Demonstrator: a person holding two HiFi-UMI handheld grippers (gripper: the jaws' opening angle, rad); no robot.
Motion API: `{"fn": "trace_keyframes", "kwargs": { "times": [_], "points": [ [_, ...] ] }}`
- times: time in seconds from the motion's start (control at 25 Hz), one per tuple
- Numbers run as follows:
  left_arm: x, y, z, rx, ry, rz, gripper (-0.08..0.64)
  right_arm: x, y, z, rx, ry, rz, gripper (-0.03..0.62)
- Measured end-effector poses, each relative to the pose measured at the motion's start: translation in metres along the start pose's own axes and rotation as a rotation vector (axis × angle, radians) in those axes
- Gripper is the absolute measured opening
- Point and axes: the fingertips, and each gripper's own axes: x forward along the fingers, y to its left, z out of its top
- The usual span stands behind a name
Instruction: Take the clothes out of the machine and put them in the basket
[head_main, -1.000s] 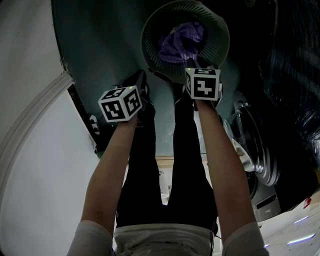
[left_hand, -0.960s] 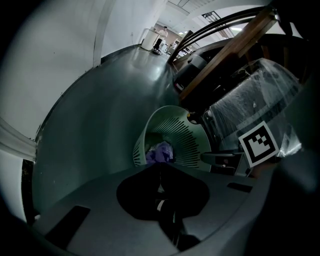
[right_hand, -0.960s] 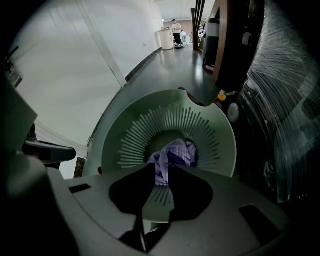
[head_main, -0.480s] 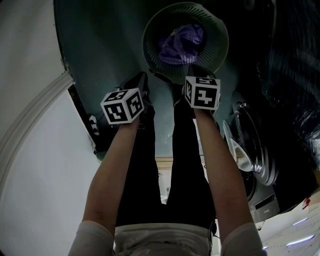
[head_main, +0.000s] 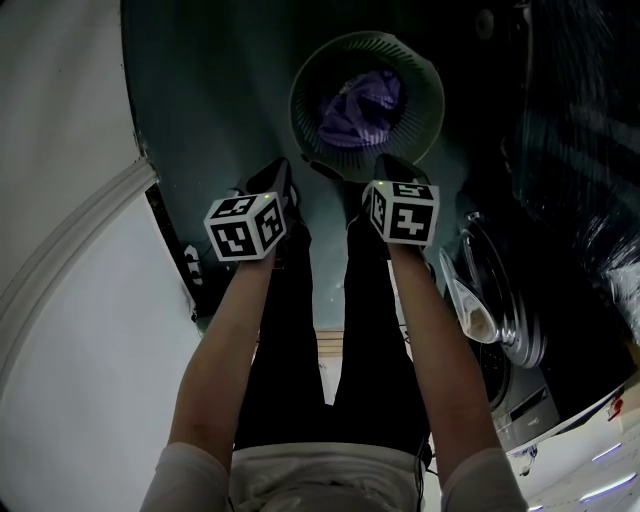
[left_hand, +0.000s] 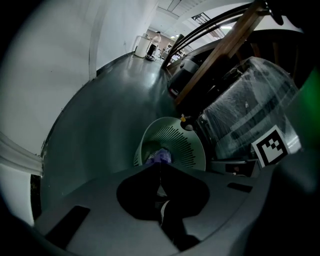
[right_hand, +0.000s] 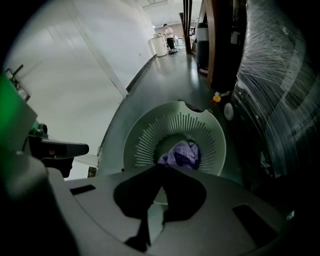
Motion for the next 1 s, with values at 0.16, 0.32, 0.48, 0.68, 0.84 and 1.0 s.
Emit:
{"fn": "trace_keyframes", "kwargs": {
  "times": [0.16, 0.32, 0.48, 0.68, 0.84, 1.0],
  "points": [
    [-0.019, -0.011, 0.013, 0.035, -0.011, -0.01, 0.021, -0.023, 0.005, 0.006, 0.011, -0.022, 0.005, 0.009],
    [-0.041, -0.031, 0.023, 0.081, -0.022, -0.037, 0.021, -0.043, 0.007, 0.007, -0.003, -0.026, 0.004, 0.009],
    [-0.063, -0.043, 0.028, 0.119, -0.017, -0.044, 0.021, -0.07, 0.013, 0.005, 0.008, -0.027, 0.01, 0.009],
    [-0.091, -0.06, 0.048, 0.138, -0.054, -0.063, 0.021, -0.11, 0.019, 0.016, -0.018, -0.06, 0.012, 0.009],
    [-0.121, -0.071, 0.073, 0.164, -0.112, -0.061, 0.021, -0.148, 0.02, 0.034, -0.001, -0.121, 0.004, 0.008],
    [-0.157, -0.082, 0.094, 0.181, -0.183, -0.058, 0.021, -0.187, 0.026, 0.048, 0.021, -0.188, 0.01, 0.008]
  ]
}}
